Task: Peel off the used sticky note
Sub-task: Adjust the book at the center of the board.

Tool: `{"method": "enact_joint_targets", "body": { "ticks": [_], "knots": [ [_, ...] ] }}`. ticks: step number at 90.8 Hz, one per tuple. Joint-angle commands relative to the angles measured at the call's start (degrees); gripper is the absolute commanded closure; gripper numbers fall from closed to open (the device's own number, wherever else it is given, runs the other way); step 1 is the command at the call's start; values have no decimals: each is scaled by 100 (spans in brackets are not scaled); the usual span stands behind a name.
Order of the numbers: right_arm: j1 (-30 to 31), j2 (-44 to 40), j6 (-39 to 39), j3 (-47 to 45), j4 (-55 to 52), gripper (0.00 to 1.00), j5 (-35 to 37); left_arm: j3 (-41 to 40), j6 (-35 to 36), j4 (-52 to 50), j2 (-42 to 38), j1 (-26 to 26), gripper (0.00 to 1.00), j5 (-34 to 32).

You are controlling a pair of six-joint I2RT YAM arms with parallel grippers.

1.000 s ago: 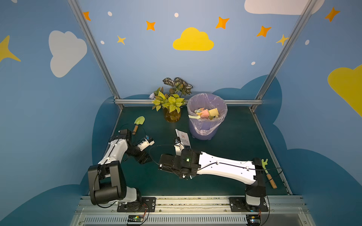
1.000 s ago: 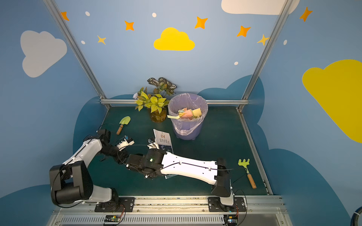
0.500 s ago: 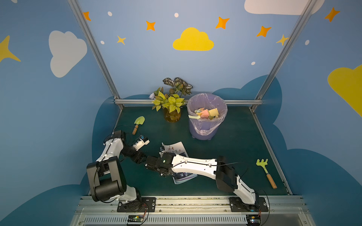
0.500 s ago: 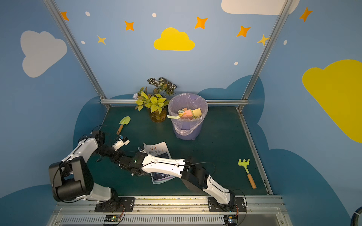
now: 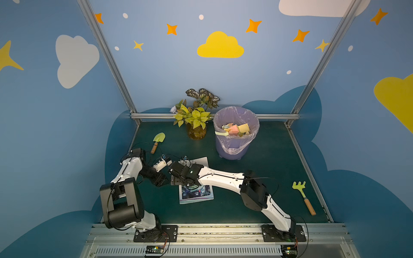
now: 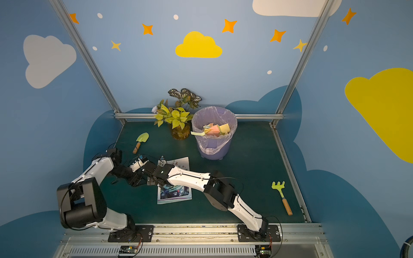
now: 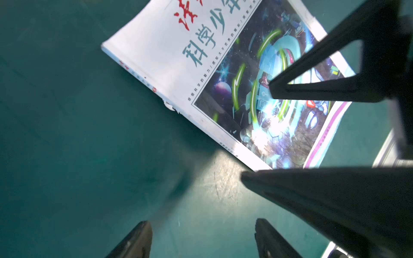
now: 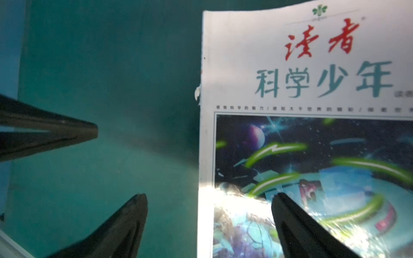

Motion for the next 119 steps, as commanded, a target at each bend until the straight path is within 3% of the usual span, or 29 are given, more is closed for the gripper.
{"method": "enact_joint_targets", "body": {
  "ticks": [1,21,40,66,87,97,107,119],
  "knots": [
    [47,-1029,-196,-661,528,5,134,50,-220,149,160,-217,24,-118],
    [-157,-2631,161,-2987,1578,5,718,-25,-876,806,379,-988,27,-928],
    [-454,-3710,383,-4798,2298,5,780,49,-1262,1134,786,-1617,30,-1634],
    [-540,-5548,218,-6168,1942,5,1388,188,-1602,1293,1068,-2265,31,-1914],
    [-897,-6907,66,-6805,938,5,2324,162,-1682,1140,783,-2105,29,-1258],
    [-1305,-7805,-282,-7252,640,4,2782,238,-1787,973,472,-1788,22,-639],
    [-1617,-8752,-729,-7808,622,3,3895,357,-2099,1001,141,-1314,14,21],
    [-2242,-9692,-1015,-8269,646,3,4567,176,-3045,1834,-290,-779,1,756]
  ]
}}
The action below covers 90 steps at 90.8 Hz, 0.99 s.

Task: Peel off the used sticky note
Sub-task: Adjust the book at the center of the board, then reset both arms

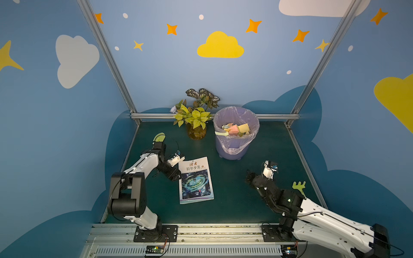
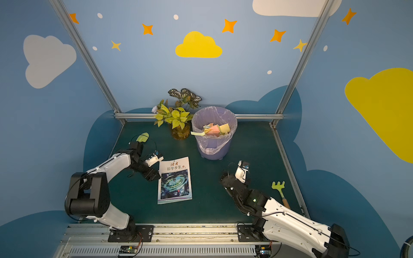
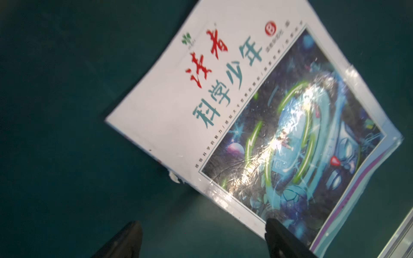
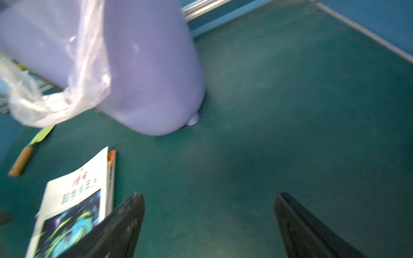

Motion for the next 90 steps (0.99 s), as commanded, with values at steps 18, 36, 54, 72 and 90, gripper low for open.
{"method": "enact_joint_targets", "body": {
  "ticks": [18,36,54,72,90],
  "knots": [
    [-1675,-766,-1812,-904,1357,3,1507,-1709,-2294,3642,-1143,500,0,1076],
    [-3604,597,-1868,-603,1869,3,288,-2945,-2943,5909,-1401,374,0,808],
    [-4023,1763,-2535,-273,3065,3,-438,-3139,-2831,6697,-1230,91,0,60],
    [-4123,2733,-3709,152,3861,3,-923,-3315,-2883,7712,-951,-99,0,-205],
    [-4262,3297,-4606,298,4487,3,-1571,-3155,-3066,7822,-663,-374,0,-526]
  ]
}}
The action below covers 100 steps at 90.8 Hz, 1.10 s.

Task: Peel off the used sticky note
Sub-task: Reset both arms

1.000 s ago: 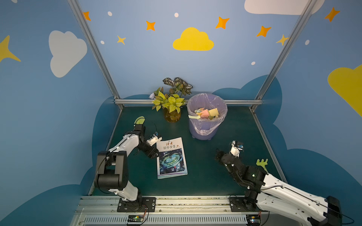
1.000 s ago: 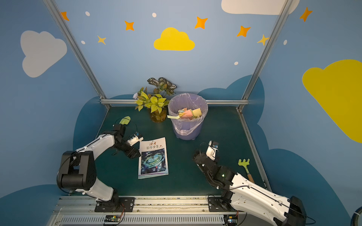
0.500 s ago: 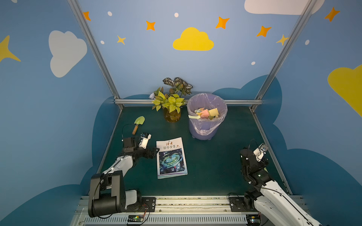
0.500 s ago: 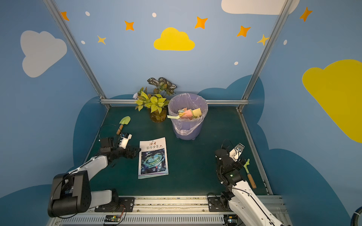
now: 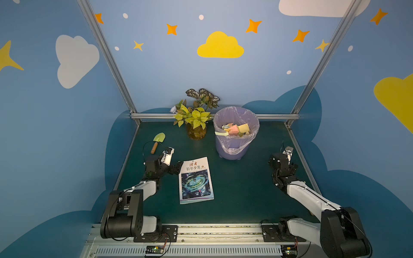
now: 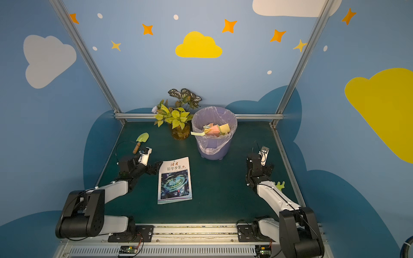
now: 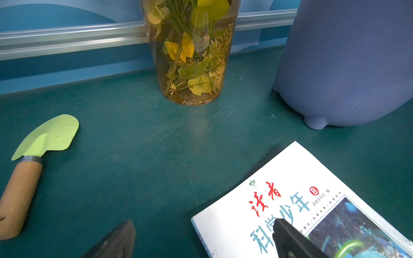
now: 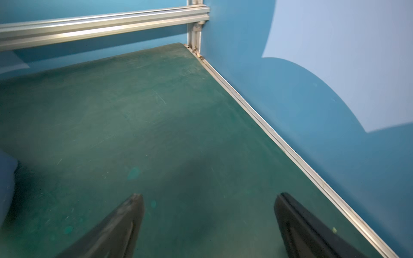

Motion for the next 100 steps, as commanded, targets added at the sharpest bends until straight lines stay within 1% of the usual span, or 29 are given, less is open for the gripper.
{"method": "enact_joint_targets", "body": {
  "ticks": [1,9,25,32,38,43,52,58,63,66,73,78,80,85,100],
  "knots": [
    [-101,104,-821,147,659,3,-543,71,-181,467,72,-121,0,-273],
    [-204,169,-948,177,762,3,-745,-64,-236,751,138,-149,0,-314],
    [-515,143,-1165,87,900,3,-1462,-462,-364,2609,1091,-154,0,-352],
    [-566,282,-1303,-45,851,3,-1548,-435,-307,2218,899,-175,0,-378],
    [-561,446,-1390,-174,1013,3,-1634,-506,-310,2362,926,-187,0,-447],
    [-572,514,-1384,-308,1361,3,-1687,-576,-329,2635,1006,-217,0,-641],
    [-616,791,-1548,-656,2239,3,-2200,-610,-403,2733,1022,-242,0,-958],
    [-595,1176,-1569,-742,2762,3,-2201,-664,-511,2877,1044,-242,0,-1274],
    [-538,1428,-1485,-847,3328,3,-1994,-664,-599,2874,1040,-242,0,-1485],
    [-532,1504,-1369,-851,3459,3,-1855,-665,-613,2857,1032,-242,0,-1538],
    [-559,1547,-1338,-646,3151,3,-1769,-545,-594,2719,1042,-277,0,-1572],
    [-684,1511,-1362,-545,2906,3,-2028,-262,-504,2098,1008,-313,0,-1530],
    [-721,1495,-1363,-513,2826,3,-2140,-208,-419,1948,997,-361,0,-1621],
    [-746,1465,-1384,-488,2712,3,-2236,-185,-284,1901,1001,-555,0,-1756],
    [-752,1414,-1409,-482,2600,3,-2285,-226,-295,1954,984,-533,0,-1713]
  ]
}}
